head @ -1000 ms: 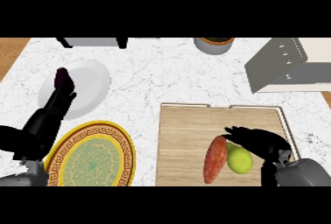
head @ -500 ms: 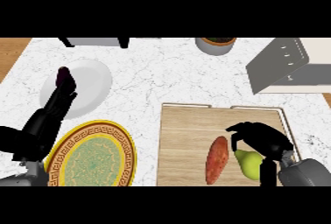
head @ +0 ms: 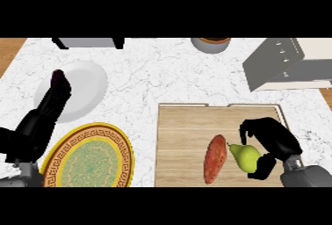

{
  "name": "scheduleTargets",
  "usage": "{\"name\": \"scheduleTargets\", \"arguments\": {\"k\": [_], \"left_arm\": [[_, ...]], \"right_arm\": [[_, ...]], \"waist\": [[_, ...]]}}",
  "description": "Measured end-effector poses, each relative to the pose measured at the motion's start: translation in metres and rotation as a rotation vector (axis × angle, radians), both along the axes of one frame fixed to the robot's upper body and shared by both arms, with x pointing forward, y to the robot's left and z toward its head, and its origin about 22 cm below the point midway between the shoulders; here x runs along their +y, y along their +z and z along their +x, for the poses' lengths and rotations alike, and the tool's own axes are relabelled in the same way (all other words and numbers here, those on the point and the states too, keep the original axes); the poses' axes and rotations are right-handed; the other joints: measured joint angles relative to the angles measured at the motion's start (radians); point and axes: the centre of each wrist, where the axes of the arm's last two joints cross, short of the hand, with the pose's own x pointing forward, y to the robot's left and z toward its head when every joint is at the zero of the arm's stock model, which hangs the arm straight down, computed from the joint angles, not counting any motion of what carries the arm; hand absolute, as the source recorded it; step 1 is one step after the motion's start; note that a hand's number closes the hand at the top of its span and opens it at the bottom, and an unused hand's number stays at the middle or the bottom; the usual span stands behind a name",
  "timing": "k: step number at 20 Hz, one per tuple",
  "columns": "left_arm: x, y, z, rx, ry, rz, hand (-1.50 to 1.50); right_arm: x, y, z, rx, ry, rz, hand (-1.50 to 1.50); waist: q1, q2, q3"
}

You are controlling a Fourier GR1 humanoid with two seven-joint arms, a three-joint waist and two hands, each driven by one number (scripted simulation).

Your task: Pick the pear from the tray and place it in the tiered shelf

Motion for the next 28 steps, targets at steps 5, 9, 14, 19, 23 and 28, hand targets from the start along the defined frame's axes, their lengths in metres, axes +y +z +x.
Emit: {"name": "scheduleTargets", "arguments": {"k": [5,9,14,19,23,28], "left_arm": [[0.004,-0.006,-0.005,0.009,0.014,-0.004,0.00],[0.001,-0.006,-0.006,0.008,0.013,-0.004,0.00],[-0.001,-0.003,-0.001,0.003,-0.001,-0.006,0.00],[-0.006,-0.003,0.002,0.001,-0.010,-0.002,0.00],[-0.008,0.001,0.003,0.000,-0.020,-0.003,0.00],[-0.003,0.005,0.010,0.002,-0.024,-0.008,0.00]], "right_arm": [[0.009,0.002,-0.026,-0.204,-0.259,0.134,1.50],[0.024,0.024,-0.042,-0.393,-0.383,0.294,1.50],[0.028,0.069,-0.065,-0.612,-0.472,0.387,1.50],[0.029,0.117,-0.080,-0.737,-0.533,0.444,1.50],[0.029,0.142,-0.080,-0.790,-0.572,0.479,1.50],[0.019,0.177,-0.062,-0.816,-0.604,0.503,1.50]], "waist": [[-0.022,-0.001,0.004],[-0.018,0.004,0.012],[-0.005,0.009,0.015],[0.010,0.014,0.015],[0.018,0.016,0.016],[0.023,0.017,0.016]]}}
